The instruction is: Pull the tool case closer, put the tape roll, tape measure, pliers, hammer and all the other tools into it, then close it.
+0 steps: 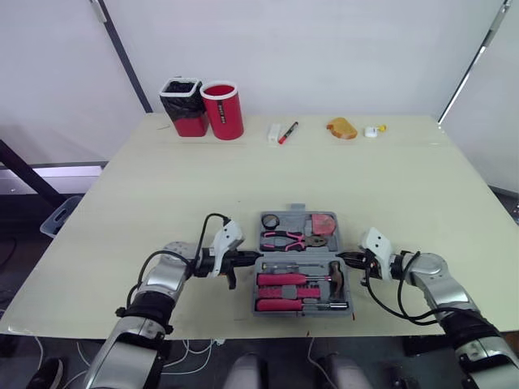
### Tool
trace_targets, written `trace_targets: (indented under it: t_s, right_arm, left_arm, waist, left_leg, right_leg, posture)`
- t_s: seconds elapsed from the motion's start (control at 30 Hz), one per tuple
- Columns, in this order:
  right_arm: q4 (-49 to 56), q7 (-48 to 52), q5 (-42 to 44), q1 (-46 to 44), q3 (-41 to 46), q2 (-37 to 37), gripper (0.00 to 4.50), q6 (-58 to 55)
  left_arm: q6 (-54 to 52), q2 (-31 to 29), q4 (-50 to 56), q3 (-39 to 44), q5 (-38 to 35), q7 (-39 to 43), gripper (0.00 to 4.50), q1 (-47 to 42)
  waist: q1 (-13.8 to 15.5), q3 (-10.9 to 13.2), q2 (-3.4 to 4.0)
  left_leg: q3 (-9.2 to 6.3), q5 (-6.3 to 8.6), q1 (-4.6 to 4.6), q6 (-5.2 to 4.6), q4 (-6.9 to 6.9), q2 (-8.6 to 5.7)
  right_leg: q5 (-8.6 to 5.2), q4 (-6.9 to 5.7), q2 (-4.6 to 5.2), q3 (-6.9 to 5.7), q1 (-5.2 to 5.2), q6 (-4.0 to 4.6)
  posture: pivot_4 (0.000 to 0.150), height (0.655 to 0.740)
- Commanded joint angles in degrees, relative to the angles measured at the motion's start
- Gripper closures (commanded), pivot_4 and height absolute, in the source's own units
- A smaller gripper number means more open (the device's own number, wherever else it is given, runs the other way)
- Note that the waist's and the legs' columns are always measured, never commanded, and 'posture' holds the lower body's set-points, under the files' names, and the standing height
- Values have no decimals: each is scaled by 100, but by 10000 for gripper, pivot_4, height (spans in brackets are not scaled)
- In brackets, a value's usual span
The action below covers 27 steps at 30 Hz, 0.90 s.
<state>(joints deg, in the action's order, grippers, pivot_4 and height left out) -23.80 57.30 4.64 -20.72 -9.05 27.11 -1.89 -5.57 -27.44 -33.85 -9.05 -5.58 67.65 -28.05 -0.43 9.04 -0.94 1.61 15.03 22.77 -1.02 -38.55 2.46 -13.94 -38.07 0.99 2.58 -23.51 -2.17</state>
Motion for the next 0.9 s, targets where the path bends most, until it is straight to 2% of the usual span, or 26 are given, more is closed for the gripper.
trace_targets:
  t_s: [0.03, 0.43, 0.9]
  right_arm:
    - [219, 201, 101, -88, -50, -24, 45000, 70]
    - [649, 629, 254, 173, -52, 194, 45000, -330]
    - [1090, 882, 398, 425, -135, 299, 45000, -857]
  left_arm:
    - [-23, 194, -23, -326, 191, 38, 44638, 18]
    - [-582, -101, 1200, -609, 93, 621, 44638, 786]
    - [-595, -168, 1189, -514, 164, 511, 44638, 899]
  waist:
    - [7, -2, 3]
    - [-35, -5, 9]
    - [-27, -7, 11]
  left_leg:
    - [-1, 0, 0, 0, 0, -1]
    - [-8, 1, 2, -1, 5, -2]
    - [-9, 1, 1, -1, 5, -2]
  right_leg:
    - [0, 0, 0, 0, 0, 0]
    - [-2, 6, 0, -1, 0, -1]
    - [-3, 5, 1, -4, 1, -1]
  posture:
    - [1500, 7400]
    - [1500, 7400]
    - [1500, 7400]
